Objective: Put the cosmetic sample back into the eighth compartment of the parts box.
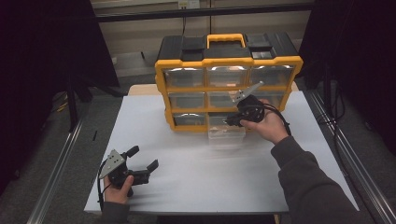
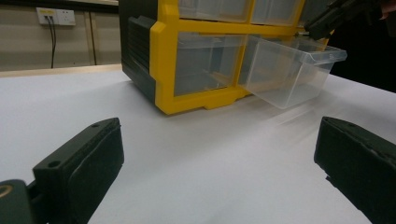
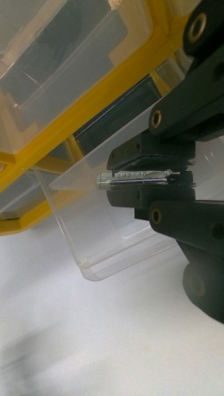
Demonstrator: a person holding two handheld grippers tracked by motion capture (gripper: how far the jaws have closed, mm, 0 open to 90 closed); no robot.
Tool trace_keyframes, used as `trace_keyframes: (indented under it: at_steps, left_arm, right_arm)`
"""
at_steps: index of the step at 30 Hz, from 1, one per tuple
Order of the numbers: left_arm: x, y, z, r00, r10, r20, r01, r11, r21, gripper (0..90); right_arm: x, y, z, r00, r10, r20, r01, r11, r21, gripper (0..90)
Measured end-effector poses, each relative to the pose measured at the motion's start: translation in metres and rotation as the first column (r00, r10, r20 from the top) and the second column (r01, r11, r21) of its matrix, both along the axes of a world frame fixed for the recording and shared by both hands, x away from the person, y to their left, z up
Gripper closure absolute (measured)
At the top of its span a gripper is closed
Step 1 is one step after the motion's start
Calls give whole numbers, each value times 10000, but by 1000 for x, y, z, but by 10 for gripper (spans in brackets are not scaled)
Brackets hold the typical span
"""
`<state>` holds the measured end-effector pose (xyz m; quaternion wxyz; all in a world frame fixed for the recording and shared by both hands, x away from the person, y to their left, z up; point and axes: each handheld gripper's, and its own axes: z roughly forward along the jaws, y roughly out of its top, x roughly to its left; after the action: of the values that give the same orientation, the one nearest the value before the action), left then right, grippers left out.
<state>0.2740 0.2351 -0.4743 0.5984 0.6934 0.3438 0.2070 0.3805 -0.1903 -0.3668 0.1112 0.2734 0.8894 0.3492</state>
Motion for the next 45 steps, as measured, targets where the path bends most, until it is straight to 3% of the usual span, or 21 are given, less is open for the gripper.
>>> trace_keyframes:
  at_steps: [9, 10, 11, 17, 18, 19, 24, 26, 29, 30, 31, 32, 33, 38, 45]
  left_arm:
    - [0, 0, 0, 10000, 17, 12, -17, 10000, -15, 16]
    - [0, -2, 0, 10000, 94, -25, -94, 9996, -270, 16]
    - [0, 0, 0, 10000, 13, 6, -13, 10000, -15, 16]
    - [0, 0, 0, 10000, 17, 7, -17, 10000, -56, 16]
    - [0, -2, 0, 10000, 89, -24, -90, 9996, -264, 16]
    - [0, 0, 0, 10000, 13, 11, -13, 10000, -28, 16]
    - [0, 0, 0, 10000, 25, 29, -25, 10000, -43, 16]
    - [0, 0, 0, 10000, 39, 44, -39, 10000, 7, 16]
    - [0, 0, 0, 10000, 22, 11, -22, 10000, -53, 16]
    - [0, 0, 0, 10000, 15, 8, -15, 10000, -47, 16]
    - [0, -2, 0, 10000, 93, -23, -94, 9996, -267, 16]
    - [0, -1, 0, 10000, 81, -20, -81, 9997, -240, 16]
    - [0, 0, 0, 10000, 8, 12, -8, 10000, -10, 16]
    - [0, 0, 0, 10000, -53, 9, 53, 10000, 48, 16]
    - [0, -1, 0, 10000, 75, -5, -75, 10000, -28, 16]
  right_arm:
    - [0, 3, -3, 10000, -48, 26, 48, 9999, -106, 814]
    - [0, 3, -3, 10000, -73, 2, 73, 9998, -206, 814]
    - [0, 4, -3, 10000, -55, -12, 54, 9998, -188, 814]
    - [1, 5, -7, 10000, 36, 69, -36, 10000, -72, 813]
    - [1, 5, -7, 10000, -23, -59, 23, 9999, -142, 813]
    - [1, 5, -7, 9999, -70, -96, 68, 9998, -170, 814]
    - [1, 5, -9, 9999, -109, 0, 109, 9997, -218, 813]
    - [1, 5, -10, 10000, 0, 35, 0, 10000, -22, 813]
    - [1, 5, -10, 10000, -74, -32, 73, 9998, -169, 813]
    - [1, 6, -12, 9999, -82, -64, 82, 10000, -16, 813]
    - [1, 6, -12, 10000, -31, -62, 31, 10000, -63, 813]
    - [1, 6, -12, 9999, -89, -64, 87, 9997, -215, 813]
    - [1, 6, -14, 10000, -26, -57, 25, 10000, -41, 813]
    - [2, 5, -16, 9999, -78, -123, 78, 10000, -10, 809]
    - [1, 3, -14, 9997, -211, -116, 214, 9993, 290, 697]
